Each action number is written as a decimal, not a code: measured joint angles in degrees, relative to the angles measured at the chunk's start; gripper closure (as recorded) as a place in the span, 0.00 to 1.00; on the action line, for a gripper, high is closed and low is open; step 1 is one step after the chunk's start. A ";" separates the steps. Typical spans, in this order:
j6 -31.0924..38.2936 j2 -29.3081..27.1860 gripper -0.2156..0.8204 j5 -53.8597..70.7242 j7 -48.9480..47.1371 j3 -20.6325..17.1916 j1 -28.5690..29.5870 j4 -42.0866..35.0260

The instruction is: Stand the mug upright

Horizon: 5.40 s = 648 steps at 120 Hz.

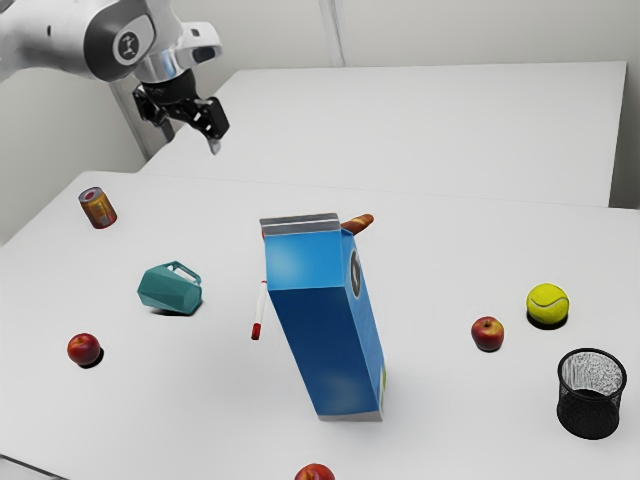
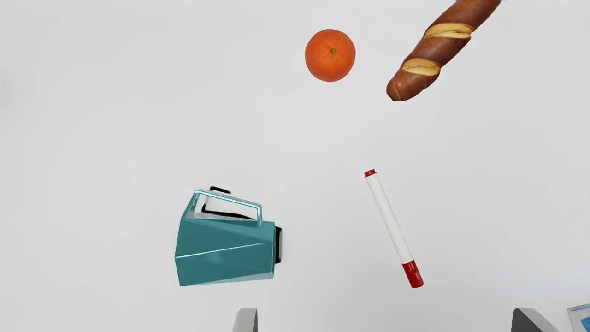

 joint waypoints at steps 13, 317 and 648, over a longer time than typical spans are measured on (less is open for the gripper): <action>0.84 0.15 0.21 -0.02 0.43 0.09 0.09 -0.12; -8.90 29.34 0.85 -43.95 29.37 2.61 32.13 -1.17; 21.75 1.58 0.22 -7.84 -2.36 -4.31 8.90 -18.14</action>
